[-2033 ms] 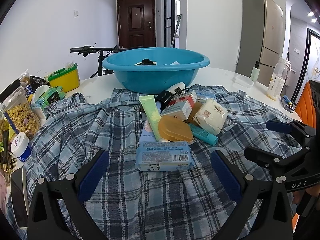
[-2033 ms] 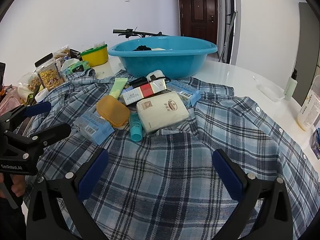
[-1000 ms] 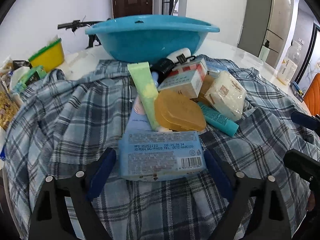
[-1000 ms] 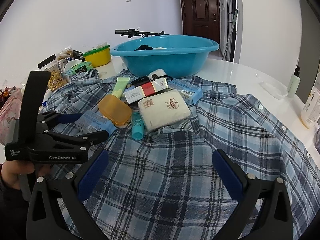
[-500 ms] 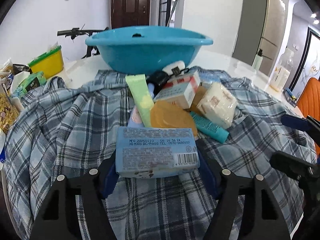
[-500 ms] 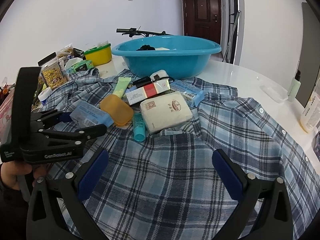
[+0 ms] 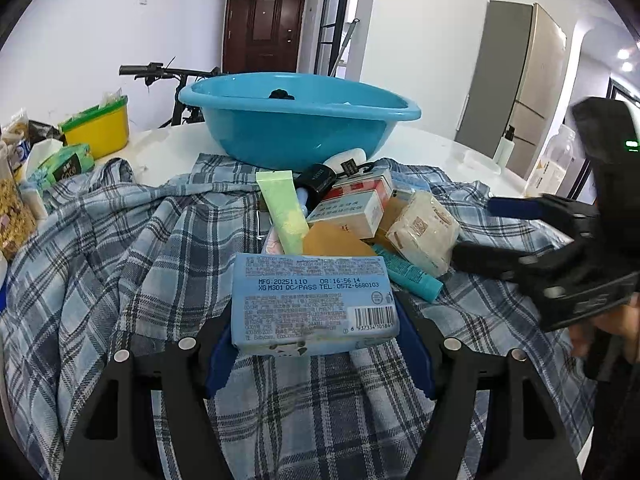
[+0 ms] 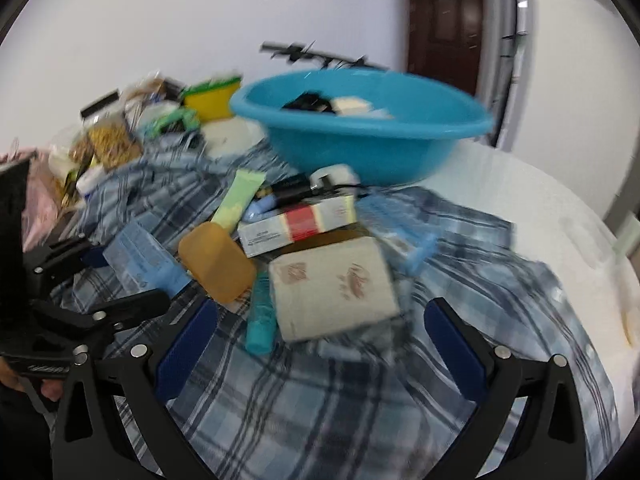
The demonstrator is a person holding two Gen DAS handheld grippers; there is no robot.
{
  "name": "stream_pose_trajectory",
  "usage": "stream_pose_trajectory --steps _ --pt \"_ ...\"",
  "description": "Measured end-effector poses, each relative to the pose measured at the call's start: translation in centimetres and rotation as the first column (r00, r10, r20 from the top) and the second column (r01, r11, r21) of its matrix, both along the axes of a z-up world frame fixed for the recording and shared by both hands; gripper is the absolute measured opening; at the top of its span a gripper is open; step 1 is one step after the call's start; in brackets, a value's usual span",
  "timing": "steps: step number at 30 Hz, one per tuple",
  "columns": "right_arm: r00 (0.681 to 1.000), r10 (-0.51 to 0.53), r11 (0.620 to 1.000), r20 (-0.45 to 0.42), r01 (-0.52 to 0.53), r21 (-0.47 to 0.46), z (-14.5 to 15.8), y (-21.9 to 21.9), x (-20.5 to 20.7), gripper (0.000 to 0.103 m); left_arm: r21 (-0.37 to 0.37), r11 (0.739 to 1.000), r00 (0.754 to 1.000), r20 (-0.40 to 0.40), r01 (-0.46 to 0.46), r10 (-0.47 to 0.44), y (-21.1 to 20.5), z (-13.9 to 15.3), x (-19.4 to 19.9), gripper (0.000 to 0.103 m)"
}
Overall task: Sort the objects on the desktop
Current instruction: 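Grasp the blue soap box with the left gripper and lift it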
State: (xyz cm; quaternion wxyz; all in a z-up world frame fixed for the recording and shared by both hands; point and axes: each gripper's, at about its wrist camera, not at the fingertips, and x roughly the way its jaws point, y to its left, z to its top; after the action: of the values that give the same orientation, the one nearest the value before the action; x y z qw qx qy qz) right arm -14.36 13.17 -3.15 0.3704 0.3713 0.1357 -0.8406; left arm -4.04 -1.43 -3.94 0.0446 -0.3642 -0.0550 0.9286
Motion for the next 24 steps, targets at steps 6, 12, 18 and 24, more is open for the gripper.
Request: stream_pose_trajectory --steps 6,12,18,24 --pt "1.000 0.013 0.990 -0.004 -0.012 0.141 -2.9 -3.0 -2.0 0.103 0.031 1.000 1.000 -0.004 0.000 0.000 -0.4 0.0 0.1 0.072" --pt "0.999 0.001 0.996 0.041 -0.004 0.085 -3.5 -2.1 -3.0 0.103 0.040 0.999 1.000 -0.003 0.009 -0.009 -0.2 0.0 0.2 0.072" --pt "0.996 -0.025 1.000 0.085 0.024 0.010 -3.4 -0.6 -3.9 0.103 0.049 0.999 1.000 -0.002 0.019 -0.019 -0.2 0.0 0.1 0.072" --pt "0.992 -0.027 0.999 0.120 0.031 -0.033 -3.3 -0.3 -4.5 0.077 0.049 0.999 1.000 -0.003 0.024 -0.024 0.0 0.0 0.1 0.073"
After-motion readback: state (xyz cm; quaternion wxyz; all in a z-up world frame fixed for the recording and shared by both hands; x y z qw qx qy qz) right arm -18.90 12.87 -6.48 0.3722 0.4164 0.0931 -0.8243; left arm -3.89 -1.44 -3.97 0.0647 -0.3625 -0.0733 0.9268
